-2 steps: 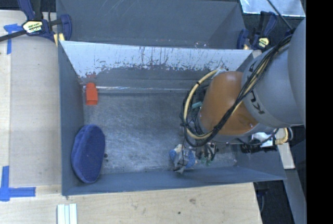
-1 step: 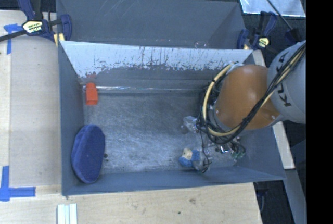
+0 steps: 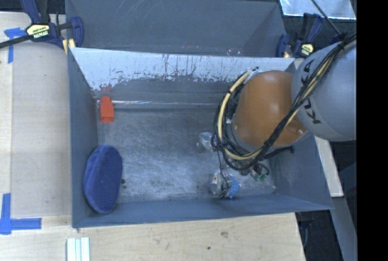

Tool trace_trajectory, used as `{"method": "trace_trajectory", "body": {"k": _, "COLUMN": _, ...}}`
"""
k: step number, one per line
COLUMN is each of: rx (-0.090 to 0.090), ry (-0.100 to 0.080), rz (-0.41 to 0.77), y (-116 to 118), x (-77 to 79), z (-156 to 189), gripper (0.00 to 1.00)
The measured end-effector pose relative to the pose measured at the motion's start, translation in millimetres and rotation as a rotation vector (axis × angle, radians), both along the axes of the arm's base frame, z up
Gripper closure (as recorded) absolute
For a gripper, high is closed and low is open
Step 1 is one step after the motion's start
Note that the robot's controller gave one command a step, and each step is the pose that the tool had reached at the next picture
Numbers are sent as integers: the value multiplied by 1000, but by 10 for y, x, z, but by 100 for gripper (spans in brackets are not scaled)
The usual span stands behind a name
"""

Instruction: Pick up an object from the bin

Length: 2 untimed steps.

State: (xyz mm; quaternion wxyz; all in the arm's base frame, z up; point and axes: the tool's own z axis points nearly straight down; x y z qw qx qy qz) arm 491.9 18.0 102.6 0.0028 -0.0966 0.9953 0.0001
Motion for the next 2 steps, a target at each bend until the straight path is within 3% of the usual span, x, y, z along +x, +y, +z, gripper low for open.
{"method": "trace_trajectory", "body": {"k": 1, "rx": 0, "ry": 7, "rz": -215, "y": -449, "x": -31, "z": -323, "gripper": 0}}
{"method": "trace_trajectory", "body": {"k": 2, "rx": 6, "ry": 6, "rz": -117, "y": -1160, "x": -40, "z": -322, "gripper": 0}}
